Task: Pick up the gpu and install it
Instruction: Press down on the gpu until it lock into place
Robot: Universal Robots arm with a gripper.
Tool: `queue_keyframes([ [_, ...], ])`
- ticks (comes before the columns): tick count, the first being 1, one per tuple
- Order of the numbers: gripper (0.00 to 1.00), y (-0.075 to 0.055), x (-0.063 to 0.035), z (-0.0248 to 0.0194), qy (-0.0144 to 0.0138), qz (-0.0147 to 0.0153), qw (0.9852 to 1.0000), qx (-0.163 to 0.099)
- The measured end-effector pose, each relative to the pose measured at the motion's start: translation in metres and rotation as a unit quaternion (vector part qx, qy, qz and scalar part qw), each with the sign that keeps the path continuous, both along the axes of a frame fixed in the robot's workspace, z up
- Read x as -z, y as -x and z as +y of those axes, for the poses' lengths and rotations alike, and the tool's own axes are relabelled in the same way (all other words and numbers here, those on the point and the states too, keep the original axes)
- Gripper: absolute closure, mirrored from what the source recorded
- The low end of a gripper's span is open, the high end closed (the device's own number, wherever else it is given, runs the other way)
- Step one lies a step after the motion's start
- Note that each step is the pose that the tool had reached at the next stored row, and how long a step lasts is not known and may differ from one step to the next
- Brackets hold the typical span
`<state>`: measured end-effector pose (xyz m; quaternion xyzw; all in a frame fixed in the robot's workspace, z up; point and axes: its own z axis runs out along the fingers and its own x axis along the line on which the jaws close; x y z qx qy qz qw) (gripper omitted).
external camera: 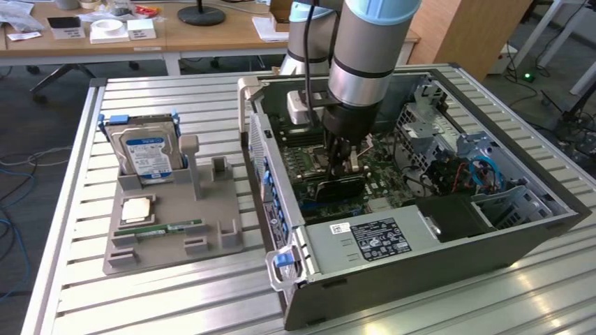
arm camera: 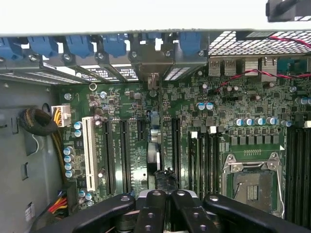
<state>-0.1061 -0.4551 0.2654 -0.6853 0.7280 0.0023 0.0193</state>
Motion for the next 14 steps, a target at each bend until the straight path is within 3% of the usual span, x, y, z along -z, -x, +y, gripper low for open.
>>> queue_keyframes([
  [14, 0.89, 0.0, 0.0024, 0.0, -0.0001, -0.0001, 1.0, 0.0],
])
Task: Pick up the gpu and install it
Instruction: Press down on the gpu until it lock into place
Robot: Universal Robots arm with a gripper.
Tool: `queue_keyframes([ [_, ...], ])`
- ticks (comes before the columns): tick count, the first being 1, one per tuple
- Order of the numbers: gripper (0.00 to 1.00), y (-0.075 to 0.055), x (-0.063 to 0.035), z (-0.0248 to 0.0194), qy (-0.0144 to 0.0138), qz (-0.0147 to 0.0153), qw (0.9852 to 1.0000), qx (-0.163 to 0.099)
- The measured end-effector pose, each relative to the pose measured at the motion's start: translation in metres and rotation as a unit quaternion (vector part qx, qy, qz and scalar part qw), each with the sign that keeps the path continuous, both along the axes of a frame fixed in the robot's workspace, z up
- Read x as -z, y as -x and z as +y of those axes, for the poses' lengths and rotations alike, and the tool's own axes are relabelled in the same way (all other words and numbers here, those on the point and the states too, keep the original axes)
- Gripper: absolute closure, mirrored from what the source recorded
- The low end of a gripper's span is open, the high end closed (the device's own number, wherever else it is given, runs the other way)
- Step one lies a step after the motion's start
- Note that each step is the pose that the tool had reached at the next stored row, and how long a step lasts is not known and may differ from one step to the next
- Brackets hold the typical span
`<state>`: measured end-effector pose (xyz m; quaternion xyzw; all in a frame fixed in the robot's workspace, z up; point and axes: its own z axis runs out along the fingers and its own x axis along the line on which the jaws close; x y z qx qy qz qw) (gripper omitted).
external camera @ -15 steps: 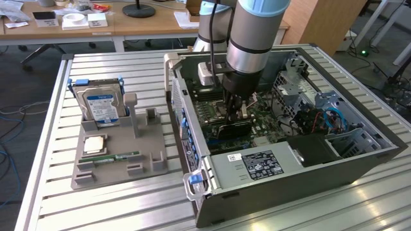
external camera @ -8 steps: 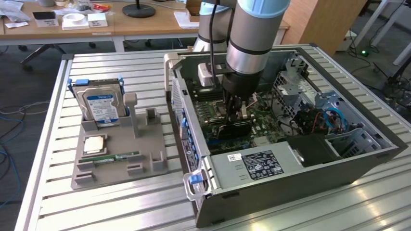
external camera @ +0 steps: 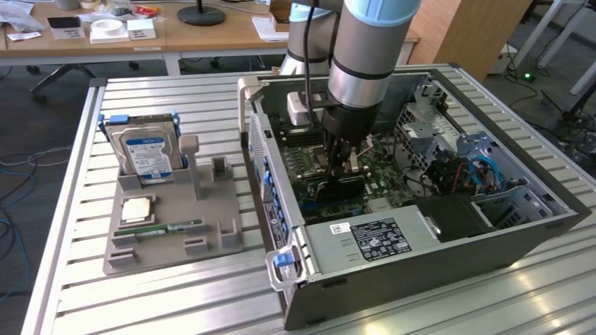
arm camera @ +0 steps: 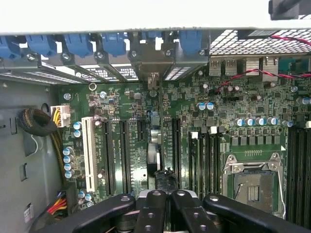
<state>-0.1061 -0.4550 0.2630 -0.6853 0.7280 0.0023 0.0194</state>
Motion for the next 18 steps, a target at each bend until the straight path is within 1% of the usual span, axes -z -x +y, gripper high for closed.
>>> queue_keyframes([
  [18, 0.89, 0.0013, 0.0014, 0.0, 0.0, 0.0001, 1.0, 0.0],
])
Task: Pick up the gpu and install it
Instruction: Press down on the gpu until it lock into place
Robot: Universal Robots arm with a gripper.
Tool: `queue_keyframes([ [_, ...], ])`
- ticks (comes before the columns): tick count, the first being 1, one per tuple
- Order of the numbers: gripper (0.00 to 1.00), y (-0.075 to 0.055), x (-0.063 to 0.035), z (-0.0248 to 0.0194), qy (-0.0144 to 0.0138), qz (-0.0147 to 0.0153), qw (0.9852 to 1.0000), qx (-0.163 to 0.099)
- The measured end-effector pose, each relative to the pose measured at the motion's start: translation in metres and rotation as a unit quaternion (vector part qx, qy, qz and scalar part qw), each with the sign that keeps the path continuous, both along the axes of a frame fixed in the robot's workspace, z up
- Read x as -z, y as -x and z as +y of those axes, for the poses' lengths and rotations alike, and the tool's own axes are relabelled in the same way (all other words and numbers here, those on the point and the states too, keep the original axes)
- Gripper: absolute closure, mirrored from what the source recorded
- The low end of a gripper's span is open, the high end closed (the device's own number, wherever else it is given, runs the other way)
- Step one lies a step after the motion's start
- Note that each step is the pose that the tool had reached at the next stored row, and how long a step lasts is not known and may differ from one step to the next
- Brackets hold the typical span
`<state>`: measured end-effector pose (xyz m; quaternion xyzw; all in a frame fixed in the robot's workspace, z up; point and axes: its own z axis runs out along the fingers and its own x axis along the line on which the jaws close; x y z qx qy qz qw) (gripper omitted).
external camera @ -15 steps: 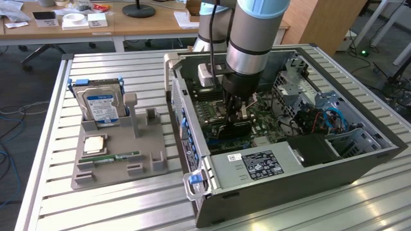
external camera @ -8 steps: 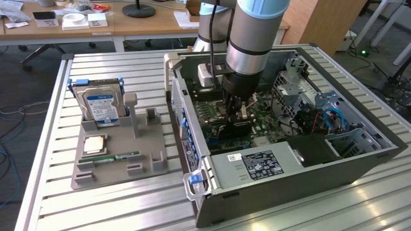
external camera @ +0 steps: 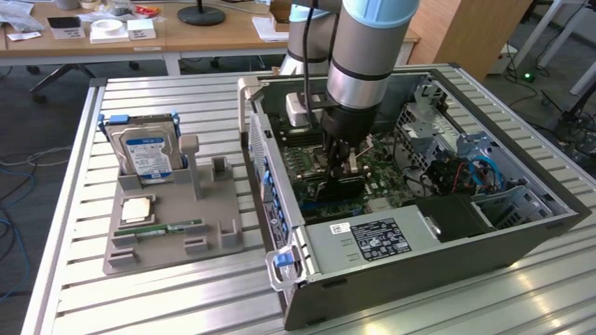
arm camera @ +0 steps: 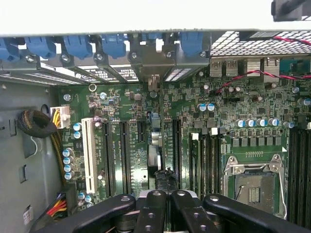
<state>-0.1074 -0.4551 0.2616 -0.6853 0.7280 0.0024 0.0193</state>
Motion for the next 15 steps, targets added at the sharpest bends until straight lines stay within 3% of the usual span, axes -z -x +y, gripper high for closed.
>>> queue_keyframes([
  [15, 0.89, 0.0003, 0.0005, 0.0, 0.0, -0.0001, 1.0, 0.0],
])
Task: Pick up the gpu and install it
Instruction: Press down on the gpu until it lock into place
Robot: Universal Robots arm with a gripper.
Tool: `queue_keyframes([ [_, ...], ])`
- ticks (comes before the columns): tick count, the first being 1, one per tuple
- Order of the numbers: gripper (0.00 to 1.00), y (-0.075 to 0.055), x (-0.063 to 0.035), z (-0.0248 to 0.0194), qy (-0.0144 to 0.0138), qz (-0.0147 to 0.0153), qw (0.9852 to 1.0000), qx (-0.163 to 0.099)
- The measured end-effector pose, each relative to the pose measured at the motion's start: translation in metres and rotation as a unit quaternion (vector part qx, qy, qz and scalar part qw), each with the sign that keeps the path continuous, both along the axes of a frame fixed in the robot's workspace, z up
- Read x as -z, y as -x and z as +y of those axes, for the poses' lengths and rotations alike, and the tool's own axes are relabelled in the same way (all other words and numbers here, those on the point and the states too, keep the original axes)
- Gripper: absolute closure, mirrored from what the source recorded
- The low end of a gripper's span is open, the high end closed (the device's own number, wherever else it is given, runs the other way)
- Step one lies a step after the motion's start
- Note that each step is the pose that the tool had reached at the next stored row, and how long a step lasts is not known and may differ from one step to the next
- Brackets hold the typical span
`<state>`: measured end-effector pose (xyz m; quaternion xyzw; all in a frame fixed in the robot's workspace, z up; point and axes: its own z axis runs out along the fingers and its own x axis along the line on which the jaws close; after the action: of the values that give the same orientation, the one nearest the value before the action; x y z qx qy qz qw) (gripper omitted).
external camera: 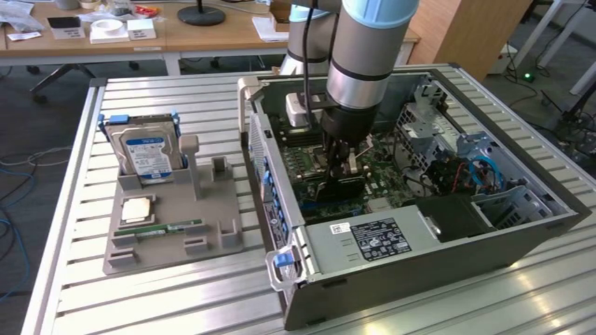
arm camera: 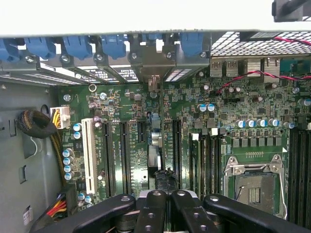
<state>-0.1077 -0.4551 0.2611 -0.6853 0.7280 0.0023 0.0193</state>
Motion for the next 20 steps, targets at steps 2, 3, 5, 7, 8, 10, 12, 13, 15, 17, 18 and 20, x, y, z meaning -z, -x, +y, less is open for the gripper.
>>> queue_keyframes([
  [2, 0.89, 0.0, 0.0, 0.0, 0.0, 0.0, 1.0, 0.0],
  [3, 0.89, 0.0, 0.0, 0.0, 0.0, 0.0, 1.0, 0.0],
  [5, 0.89, 0.0, 0.0, 0.0, -0.0001, 0.0, 1.0, 0.0],
  [7, 0.89, 0.0, -0.0001, 0.0, -0.0002, -0.0001, 1.0, 0.0],
  [8, 0.89, 0.0, -0.0005, 0.0001, -0.0003, -0.0002, 1.0, 0.0],
  [10, 0.89, 0.0, -0.0018, 0.0001, -0.0002, -0.0002, 1.0, 0.0],
  [12, 0.89, 0.0, -0.0034, 0.0, 0.0002, -0.0001, 1.0, 0.0],
  [13, 0.89, 0.0, -0.0038, 0.0, 0.0002, -0.0001, 1.0, 0.0],
  [15, 0.89, 0.0, -0.0038, 0.0001, 0.0002, -0.0001, 1.0, 0.0],
  [17, 0.89, 0.0, -0.004, 0.0006, 0.0003, -0.0002, 1.0, 0.0],
  [18, 0.89, 0.0, -0.004, 0.001, 0.0003, -0.0002, 1.0, 0.0],
  [20, 0.89, 0.0, -0.0039, 0.0015, 0.0003, -0.0003, 1.0, 0.0],
])
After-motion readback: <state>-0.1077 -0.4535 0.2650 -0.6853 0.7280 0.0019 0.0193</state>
